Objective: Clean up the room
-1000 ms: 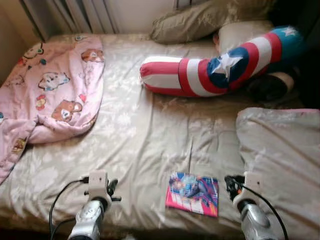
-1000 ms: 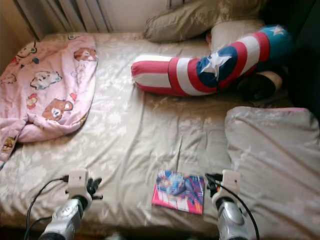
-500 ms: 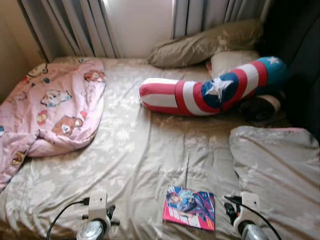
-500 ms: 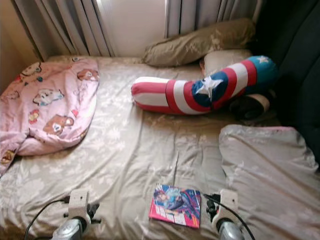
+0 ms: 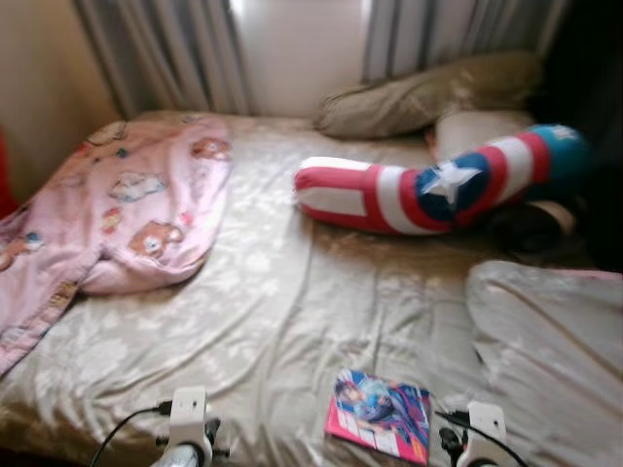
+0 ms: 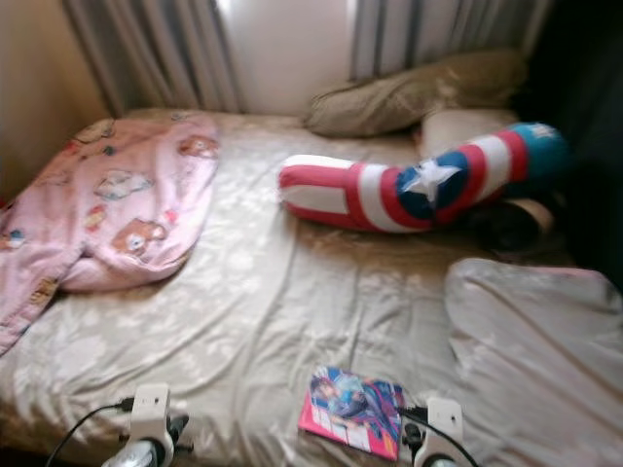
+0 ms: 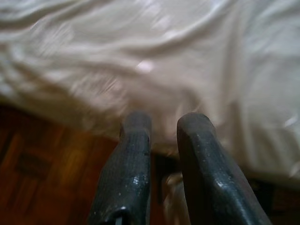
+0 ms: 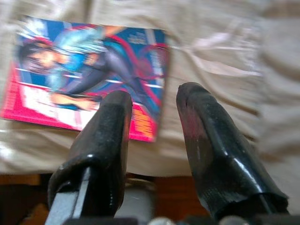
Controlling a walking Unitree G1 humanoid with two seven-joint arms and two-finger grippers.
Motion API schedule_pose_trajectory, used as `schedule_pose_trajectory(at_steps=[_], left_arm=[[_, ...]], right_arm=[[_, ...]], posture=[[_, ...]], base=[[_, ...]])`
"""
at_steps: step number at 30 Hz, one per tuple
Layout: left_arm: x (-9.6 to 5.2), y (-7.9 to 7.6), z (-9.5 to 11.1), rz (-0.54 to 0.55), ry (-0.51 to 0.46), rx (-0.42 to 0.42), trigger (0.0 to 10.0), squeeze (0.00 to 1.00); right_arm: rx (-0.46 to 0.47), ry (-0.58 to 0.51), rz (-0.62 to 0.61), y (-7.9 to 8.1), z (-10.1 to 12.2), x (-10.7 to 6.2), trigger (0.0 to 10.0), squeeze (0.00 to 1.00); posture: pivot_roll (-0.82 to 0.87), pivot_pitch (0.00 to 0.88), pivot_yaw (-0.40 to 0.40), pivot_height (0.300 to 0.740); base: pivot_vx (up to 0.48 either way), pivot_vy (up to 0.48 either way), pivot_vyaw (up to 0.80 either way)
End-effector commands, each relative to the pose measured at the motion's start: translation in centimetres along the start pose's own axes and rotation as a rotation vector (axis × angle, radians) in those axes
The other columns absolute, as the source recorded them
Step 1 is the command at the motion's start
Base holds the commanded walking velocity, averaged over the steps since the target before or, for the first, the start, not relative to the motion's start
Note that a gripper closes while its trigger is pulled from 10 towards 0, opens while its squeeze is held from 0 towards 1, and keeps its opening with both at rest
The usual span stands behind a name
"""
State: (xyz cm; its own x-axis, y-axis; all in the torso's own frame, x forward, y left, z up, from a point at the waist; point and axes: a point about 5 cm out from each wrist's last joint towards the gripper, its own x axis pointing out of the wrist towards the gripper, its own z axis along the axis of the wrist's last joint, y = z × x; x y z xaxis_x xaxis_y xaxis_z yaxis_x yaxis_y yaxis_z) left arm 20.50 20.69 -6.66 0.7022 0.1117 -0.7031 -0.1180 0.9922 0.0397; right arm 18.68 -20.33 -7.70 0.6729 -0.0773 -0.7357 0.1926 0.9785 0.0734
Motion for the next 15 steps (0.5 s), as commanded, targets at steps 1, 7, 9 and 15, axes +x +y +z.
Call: schedule_pose_trajectory(at_steps=[1,7,9,15], left_arm=[[0.0,0.0,-0.3,0.003,0.022,0.002,10.0,0.00],[-0.1,0.0,-0.7,-0.001,0.035,0.007,10.0,0.00],[-0.1,0.1,-0.7,0.000,0.036,0.008,10.0,0.00],[-0.1,0.3,-0.7,0.007,0.038,0.005,10.0,0.00]], right_arm=[[0.024,0.046,-0.015,-0.6,-1.3,-0.4,10.0,0.00],[0.026,0.083,-0.042,-1.4,-2.3,-0.8,10.0,0.00],[0.023,0.088,-0.048,-1.7,-2.5,-0.9,10.0,0.00],[0.018,0.098,-0.072,-2.8,-2.7,-1.2,10.0,0.00]], posture=[[-0.05,0.000,0.016,0.740],[-0.05,0.000,0.025,0.740],[-0.05,0.000,0.026,0.740],[-0.05,0.009,0.024,0.740]], base=[[0.000,0.345,0.00],[0.000,0.354,0.00],[0.000,0.364,0.00],[0.000,0.480,0.00]])
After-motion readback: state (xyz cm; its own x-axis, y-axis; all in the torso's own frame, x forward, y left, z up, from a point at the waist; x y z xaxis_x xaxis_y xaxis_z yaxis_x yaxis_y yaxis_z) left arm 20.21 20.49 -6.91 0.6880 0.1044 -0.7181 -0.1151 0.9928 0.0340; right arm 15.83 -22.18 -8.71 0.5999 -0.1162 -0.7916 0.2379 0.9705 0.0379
